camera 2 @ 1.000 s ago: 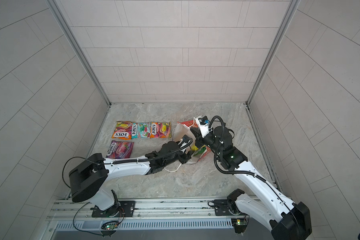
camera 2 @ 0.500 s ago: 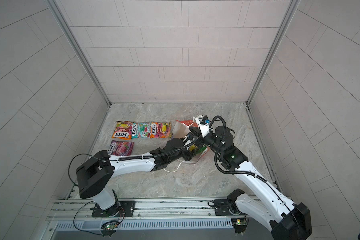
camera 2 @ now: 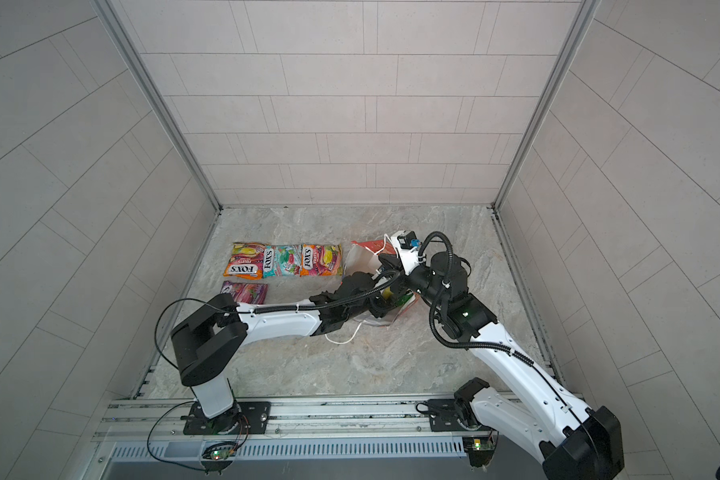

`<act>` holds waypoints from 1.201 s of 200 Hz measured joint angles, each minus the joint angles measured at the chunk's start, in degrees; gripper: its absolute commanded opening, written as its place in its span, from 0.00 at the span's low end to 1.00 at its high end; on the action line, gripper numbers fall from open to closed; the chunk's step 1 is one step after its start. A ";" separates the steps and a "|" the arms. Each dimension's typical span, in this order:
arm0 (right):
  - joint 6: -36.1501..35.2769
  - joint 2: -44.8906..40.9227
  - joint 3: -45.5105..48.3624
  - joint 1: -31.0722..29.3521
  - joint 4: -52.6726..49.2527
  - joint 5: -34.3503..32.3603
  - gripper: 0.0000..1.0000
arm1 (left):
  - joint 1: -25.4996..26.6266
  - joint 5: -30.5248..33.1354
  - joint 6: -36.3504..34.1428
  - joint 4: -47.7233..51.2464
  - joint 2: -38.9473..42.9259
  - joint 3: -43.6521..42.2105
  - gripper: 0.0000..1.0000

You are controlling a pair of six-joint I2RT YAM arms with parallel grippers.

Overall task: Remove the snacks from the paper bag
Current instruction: 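Lower the left gripper into the bag and close it on the yellow packet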

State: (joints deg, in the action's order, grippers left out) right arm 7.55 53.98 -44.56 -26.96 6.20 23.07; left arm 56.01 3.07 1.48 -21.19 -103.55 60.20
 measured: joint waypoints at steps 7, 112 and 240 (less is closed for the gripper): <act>0.02 0.00 0.00 0.02 0.02 -0.02 0.00 | -0.04 -0.02 -0.04 0.02 -0.46 0.35 0.65; 0.00 0.00 0.00 0.09 0.04 -0.13 0.00 | -0.98 -1.11 -0.22 -0.50 -3.69 2.14 0.32; -0.02 0.00 0.00 -0.04 0.04 -0.15 0.00 | -1.25 -0.90 -0.04 0.24 5.73 -3.65 0.14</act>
State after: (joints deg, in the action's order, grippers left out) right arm 7.53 53.98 -44.56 -27.00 6.24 22.92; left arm 54.76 2.17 1.43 -20.95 -97.82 56.55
